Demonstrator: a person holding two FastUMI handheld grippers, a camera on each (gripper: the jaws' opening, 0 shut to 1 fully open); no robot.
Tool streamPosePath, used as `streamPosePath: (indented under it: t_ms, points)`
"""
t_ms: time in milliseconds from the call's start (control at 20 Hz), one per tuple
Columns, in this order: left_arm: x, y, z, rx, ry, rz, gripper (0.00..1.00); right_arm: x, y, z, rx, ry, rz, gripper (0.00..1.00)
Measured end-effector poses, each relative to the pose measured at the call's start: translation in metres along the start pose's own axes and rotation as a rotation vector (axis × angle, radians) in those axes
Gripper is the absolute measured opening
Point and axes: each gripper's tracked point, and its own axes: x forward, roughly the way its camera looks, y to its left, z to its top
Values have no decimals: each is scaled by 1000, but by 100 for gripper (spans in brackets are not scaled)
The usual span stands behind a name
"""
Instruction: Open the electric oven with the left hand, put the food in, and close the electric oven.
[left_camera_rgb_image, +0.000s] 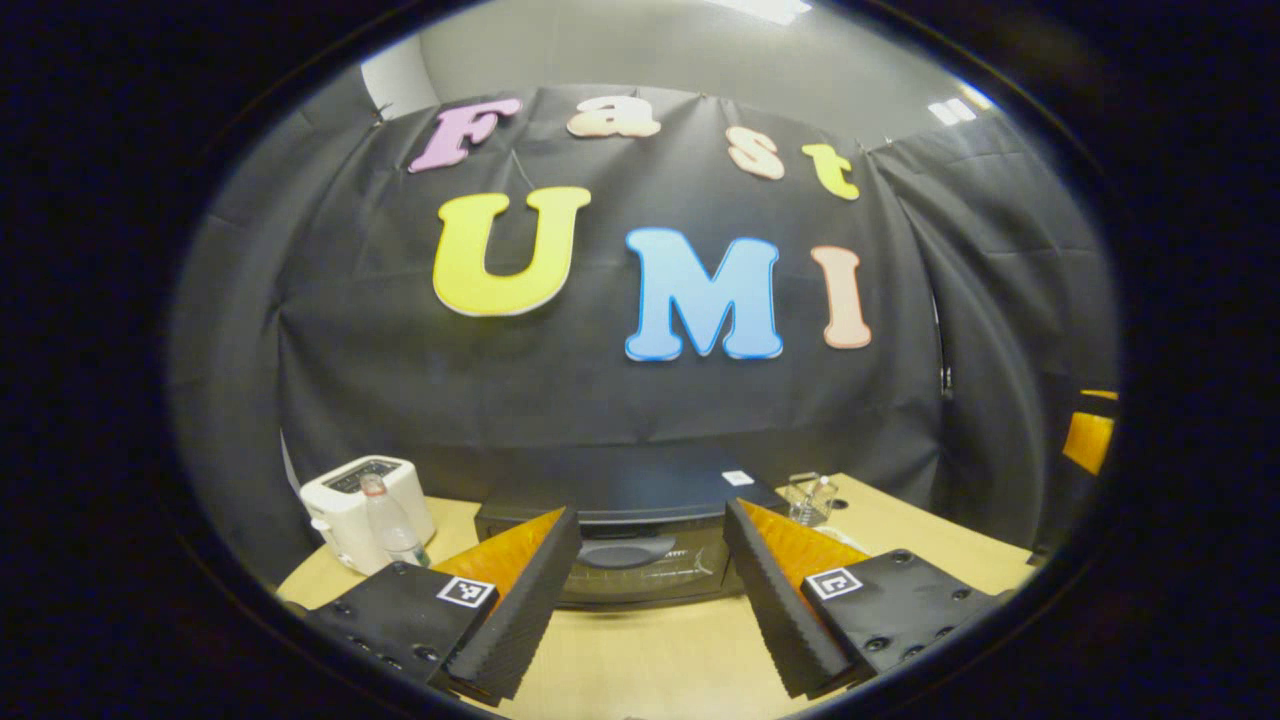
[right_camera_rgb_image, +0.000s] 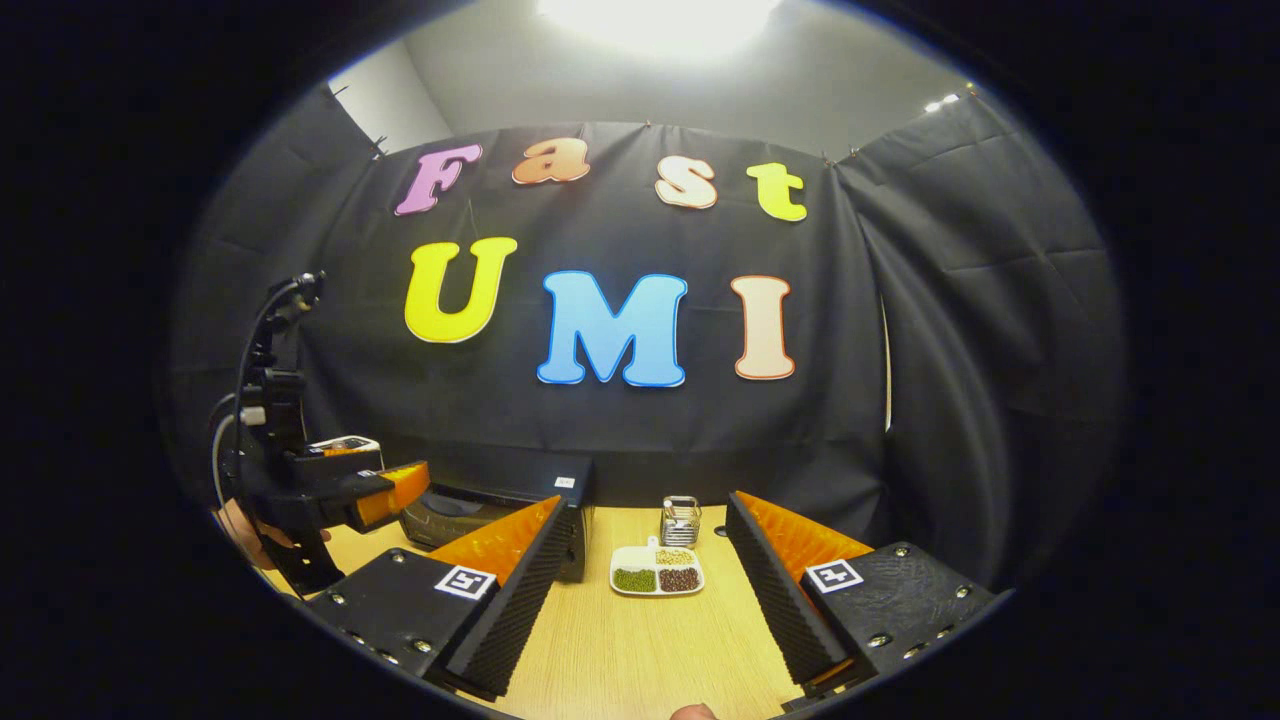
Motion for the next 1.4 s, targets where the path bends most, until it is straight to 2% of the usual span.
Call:
streamPosePath:
  t_ms: [200, 500, 650, 850, 1000, 1200, 1250, 1400]
  points:
    - [-63, -28, 37, -6, -71, 36, 99, -24, -26, 8, 24, -16, 12, 97]
    - [-148, -53, 48, 9, -102, 127, 97, -61, -54, 8, -1, -70, 64, 97]
    - [-184, -57, 54, 1, -115, 155, 99, -73, -51, 3, -7, -58, 113, 97]
    - [-213, -49, 63, 27, -127, 182, 100, -80, -38, 20, 10, -100, 143, 97]
    - [-232, -40, 71, 20, -148, 186, 97, -76, -27, 30, 2, -129, 137, 97]
    - [-250, -21, 79, 20, -159, 179, 97, -78, -3, 45, 26, -157, 147, 97]
    - [-253, -18, 82, 25, -165, 176, 100, -77, -1, 46, 34, -165, 140, 97]
    - [-260, -10, 87, 30, -178, 183, 100, -73, 5, 50, 49, -176, 131, 97]
